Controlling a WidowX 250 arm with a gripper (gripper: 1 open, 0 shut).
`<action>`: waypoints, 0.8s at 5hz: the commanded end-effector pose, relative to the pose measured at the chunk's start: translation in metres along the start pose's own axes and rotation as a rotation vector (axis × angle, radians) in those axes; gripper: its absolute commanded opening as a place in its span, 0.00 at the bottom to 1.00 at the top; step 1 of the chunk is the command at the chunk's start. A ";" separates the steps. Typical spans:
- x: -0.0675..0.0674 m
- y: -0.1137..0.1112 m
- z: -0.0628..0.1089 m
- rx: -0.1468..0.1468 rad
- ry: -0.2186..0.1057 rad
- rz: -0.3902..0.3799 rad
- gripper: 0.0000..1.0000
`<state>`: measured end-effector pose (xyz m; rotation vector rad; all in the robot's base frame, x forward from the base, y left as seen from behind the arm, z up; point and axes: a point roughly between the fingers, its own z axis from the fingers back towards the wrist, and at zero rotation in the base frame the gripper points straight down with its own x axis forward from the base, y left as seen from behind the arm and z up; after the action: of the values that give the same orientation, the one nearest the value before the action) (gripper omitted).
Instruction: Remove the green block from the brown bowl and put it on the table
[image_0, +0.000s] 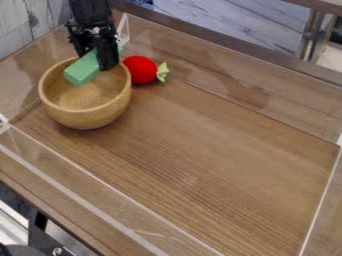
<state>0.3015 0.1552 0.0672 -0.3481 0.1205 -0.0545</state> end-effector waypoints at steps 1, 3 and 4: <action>-0.003 -0.002 0.009 0.023 -0.034 -0.015 0.00; -0.022 -0.014 0.048 -0.013 -0.062 0.018 0.00; -0.022 -0.020 0.059 -0.036 -0.069 -0.006 0.00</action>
<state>0.2826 0.1533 0.1036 -0.4398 0.1301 -0.0364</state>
